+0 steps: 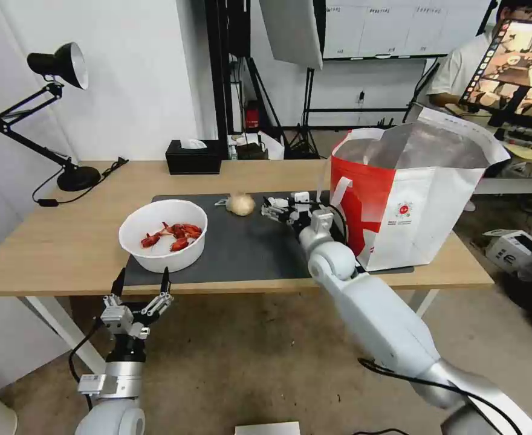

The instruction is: Pick up the trash from the table and place it into the takeout bag.

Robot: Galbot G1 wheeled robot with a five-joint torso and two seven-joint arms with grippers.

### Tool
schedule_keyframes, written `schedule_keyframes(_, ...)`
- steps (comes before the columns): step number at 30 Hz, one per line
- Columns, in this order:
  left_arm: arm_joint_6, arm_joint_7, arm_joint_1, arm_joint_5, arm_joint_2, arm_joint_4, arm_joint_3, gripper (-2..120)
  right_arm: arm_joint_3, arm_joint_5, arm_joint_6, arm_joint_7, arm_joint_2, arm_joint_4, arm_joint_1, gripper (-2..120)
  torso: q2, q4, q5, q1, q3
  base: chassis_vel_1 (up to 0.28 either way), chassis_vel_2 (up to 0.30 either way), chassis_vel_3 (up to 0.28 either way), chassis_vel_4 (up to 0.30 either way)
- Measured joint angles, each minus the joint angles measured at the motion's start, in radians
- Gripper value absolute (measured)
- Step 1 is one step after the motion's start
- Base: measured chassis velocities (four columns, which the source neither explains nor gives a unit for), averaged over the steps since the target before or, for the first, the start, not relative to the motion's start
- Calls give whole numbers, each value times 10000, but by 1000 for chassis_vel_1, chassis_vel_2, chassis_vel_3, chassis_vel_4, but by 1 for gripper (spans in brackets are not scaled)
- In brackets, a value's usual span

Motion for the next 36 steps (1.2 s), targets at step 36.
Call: schedule_keyframes(36,-344,6,-141,-268,77,478,-14,100,-590,458,-232,-419,1285,-4124,2119,100,0,0,1,-1,0,0,0,0,0)
